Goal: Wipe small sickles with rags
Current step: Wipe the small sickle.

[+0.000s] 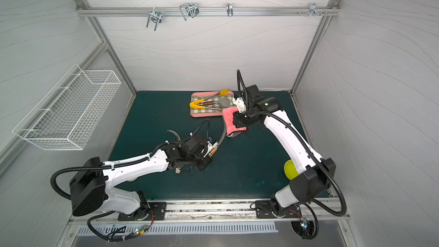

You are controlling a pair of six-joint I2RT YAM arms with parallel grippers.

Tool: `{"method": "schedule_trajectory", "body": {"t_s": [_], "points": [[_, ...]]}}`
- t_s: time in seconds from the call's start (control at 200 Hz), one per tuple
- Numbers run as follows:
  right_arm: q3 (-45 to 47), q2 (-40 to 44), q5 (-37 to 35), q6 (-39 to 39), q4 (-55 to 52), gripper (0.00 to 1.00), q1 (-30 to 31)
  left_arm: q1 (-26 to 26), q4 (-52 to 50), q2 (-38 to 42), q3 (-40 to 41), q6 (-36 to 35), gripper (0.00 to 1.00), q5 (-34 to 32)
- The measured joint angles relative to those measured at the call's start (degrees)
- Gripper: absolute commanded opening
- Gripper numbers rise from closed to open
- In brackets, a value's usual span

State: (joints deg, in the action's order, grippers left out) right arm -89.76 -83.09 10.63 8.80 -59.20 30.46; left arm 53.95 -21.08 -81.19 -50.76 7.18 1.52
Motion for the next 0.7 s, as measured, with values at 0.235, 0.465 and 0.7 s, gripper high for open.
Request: {"method": "schedule_trajectory", "body": {"t_s": [0.235, 0.465, 0.7], "points": [[5.64, -0.92, 1.03, 3.52, 0.35, 0.00, 4.48, 0.13, 0.17, -0.28, -0.46, -0.98, 0.00, -1.07], [5.84, -7.04, 2.58, 4.96, 1.95, 0.00, 5.09, 0.61, -1.03, -0.37, -0.85, -1.05, 0.00, -2.62], [4.46, -12.31, 3.63, 4.90, 1.90, 0.00, 3.65, 2.40, -2.05, -0.37, -0.85, -0.96, 0.00, -6.75]]}}
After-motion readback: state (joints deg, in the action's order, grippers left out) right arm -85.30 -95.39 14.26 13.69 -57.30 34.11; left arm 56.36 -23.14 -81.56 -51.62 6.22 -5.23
